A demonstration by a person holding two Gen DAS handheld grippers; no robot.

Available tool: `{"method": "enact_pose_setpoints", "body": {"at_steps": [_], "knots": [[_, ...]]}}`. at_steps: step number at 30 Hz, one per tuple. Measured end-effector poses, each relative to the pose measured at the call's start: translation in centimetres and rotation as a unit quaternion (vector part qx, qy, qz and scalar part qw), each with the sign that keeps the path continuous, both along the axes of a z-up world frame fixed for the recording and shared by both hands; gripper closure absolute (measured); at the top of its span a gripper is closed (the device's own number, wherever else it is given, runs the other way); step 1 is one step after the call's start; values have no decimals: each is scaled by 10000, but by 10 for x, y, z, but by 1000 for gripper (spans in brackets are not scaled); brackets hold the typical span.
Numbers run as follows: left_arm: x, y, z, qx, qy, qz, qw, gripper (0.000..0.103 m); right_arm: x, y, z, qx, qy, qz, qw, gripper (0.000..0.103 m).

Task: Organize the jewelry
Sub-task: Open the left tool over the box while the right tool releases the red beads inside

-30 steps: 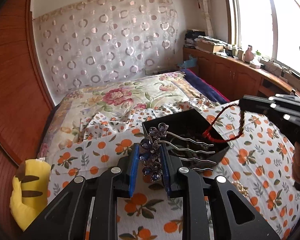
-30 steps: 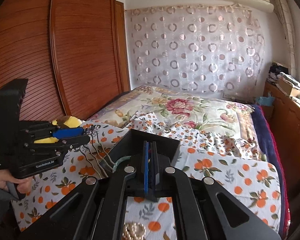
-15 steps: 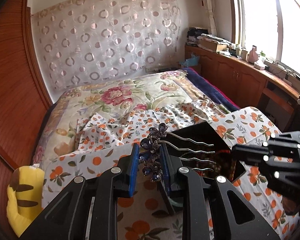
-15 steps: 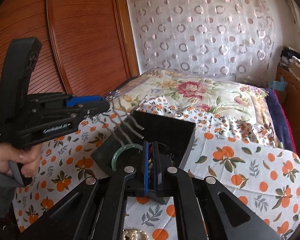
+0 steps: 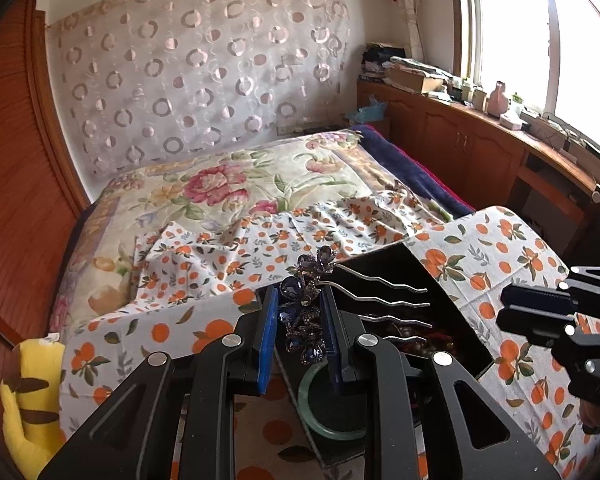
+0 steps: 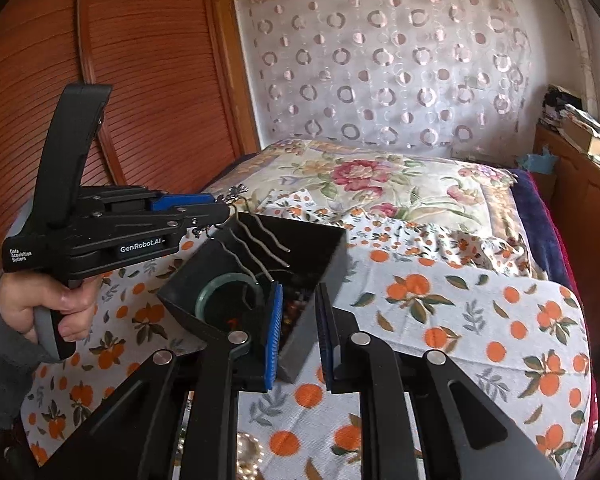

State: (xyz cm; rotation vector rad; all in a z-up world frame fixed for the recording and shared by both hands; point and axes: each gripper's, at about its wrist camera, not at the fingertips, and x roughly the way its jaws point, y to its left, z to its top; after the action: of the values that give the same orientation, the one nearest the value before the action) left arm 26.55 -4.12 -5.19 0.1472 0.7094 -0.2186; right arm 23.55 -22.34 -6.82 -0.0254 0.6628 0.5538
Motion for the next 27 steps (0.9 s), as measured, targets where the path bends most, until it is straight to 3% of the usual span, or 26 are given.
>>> {"method": "enact_pose_setpoints", "body": {"at_steps": [9,14,27], "knots": [[6,-14,-6,45,80,-128,9999,82,0,-13,-1,24,-6,-136,9999,84],[-1,-13,-1,-27,27,-125,9999,75,0,-14,0,1,-13,-129,9999,84],[-93,8,-8,-312,76,-226,9992,71,-46,-14,-10,-115,73,5,9999,84]]}}
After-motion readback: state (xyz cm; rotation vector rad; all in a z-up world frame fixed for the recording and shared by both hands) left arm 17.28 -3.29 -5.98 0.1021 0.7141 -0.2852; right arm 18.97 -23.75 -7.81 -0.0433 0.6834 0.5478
